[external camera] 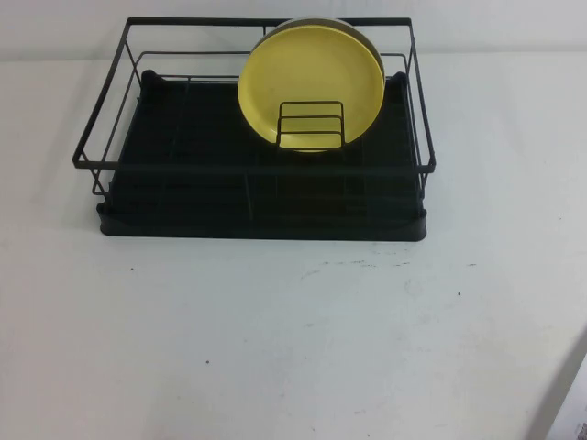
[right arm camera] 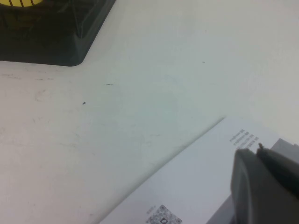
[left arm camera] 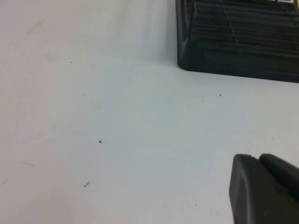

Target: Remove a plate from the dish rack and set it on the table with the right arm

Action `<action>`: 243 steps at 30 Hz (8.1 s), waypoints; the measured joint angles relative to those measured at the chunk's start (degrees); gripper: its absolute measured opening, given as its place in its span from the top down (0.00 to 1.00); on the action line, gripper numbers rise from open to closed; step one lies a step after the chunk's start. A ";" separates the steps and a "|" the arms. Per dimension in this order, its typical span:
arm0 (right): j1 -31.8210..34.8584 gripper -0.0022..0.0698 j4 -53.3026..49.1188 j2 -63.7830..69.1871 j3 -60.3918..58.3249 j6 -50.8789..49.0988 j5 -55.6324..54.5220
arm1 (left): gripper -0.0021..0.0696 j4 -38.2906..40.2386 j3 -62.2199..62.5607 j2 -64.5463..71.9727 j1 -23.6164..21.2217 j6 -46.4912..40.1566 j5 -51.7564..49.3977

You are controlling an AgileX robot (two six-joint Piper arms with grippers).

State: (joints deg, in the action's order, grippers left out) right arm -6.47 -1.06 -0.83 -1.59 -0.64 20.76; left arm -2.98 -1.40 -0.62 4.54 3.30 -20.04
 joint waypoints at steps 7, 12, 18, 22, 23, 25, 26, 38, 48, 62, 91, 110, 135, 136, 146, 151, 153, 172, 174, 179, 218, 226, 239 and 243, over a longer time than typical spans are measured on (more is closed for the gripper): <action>0.00 1.00 0.00 0.00 0.00 0.00 0.00 | 0.98 0.00 0.00 0.00 0.00 0.00 0.00; 0.00 1.00 0.00 0.00 0.00 0.00 0.00 | 0.98 0.00 0.00 0.00 0.00 0.00 0.00; 0.00 1.00 0.00 0.00 0.00 0.00 0.00 | 0.98 0.00 0.00 0.00 0.00 0.00 0.00; 0.00 1.00 0.00 0.00 0.00 0.00 0.00 | 0.98 0.00 0.00 0.00 0.00 0.00 0.00; 0.00 1.00 0.00 0.00 0.00 0.00 0.00 | 0.98 0.00 0.00 0.00 0.00 0.00 0.00; 0.00 1.00 0.10 0.00 0.00 0.00 0.00 | 0.98 0.00 0.00 0.00 0.00 0.00 0.00; 0.00 1.00 0.10 0.00 0.00 0.00 0.00 | 0.98 0.00 0.00 0.00 0.00 0.00 0.00; 0.00 1.00 2.25 0.00 0.00 0.00 -0.31 | 0.98 0.00 0.00 0.00 0.00 0.00 0.00; 0.00 1.00 28.83 0.00 -0.09 0.00 -8.10 | 0.98 0.00 0.00 0.00 0.00 0.00 0.00; 0.00 1.00 50.22 0.00 0.07 0.00 -11.52 | 0.98 0.00 0.00 0.00 0.00 0.00 0.00; -7.87 1.00 53.24 93.68 74.98 52.69 6.76 | 0.98 0.00 0.00 0.00 0.00 0.00 0.00; -12.04 0.78 56.51 110.93 95.47 80.81 6.36 | 0.98 0.00 0.00 0.00 0.00 0.00 0.00; -13.09 0.67 59.97 112.43 95.69 87.99 1.90 | 0.98 0.00 0.00 0.00 0.00 0.00 0.00; -13.09 0.67 60.32 112.47 95.69 88.64 1.88 | 0.98 0.00 0.00 0.00 0.00 0.00 0.00; -13.09 0.67 62.02 117.39 97.29 90.05 -0.88 | 0.98 0.00 0.00 0.00 0.00 0.00 0.00; -13.09 0.67 62.89 118.37 99.88 90.14 -1.41 | 0.98 0.00 0.00 0.00 0.00 0.00 0.00; -13.09 0.67 62.98 118.37 100.94 90.26 -1.55 | 0.98 0.00 0.00 0.00 0.00 0.00 0.00; -13.09 0.67 70.86 123.80 106.90 99.64 -2.97 | 0.98 0.00 0.00 0.00 0.00 0.00 0.00; -13.09 0.67 71.08 124.51 107.46 99.96 -3.07 | 0.98 0.00 0.00 0.00 0.00 0.00 0.00; -13.09 0.67 71.31 125.65 108.22 100.54 -3.65 | 0.98 0.00 0.00 0.00 0.00 0.00 0.00; -12.11 0.96 54.29 111.55 108.31 80.99 0.13 | 0.98 0.00 0.00 0.00 0.00 0.00 0.00; -11.24 0.96 24.66 98.66 108.31 37.27 24.38 | 0.98 0.00 0.00 0.00 0.00 0.00 0.00; -11.61 0.96 28.79 90.12 93.29 15.02 43.36 | 0.98 0.00 0.00 0.00 0.00 0.00 0.00; -14.35 0.96 30.84 87.22 81.37 12.43 37.96 | 0.98 0.00 0.00 0.00 0.00 0.00 0.00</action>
State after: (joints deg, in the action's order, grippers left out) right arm -20.82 29.77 86.39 79.78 11.79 58.72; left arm -2.98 -1.40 -0.62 4.54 3.30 -20.04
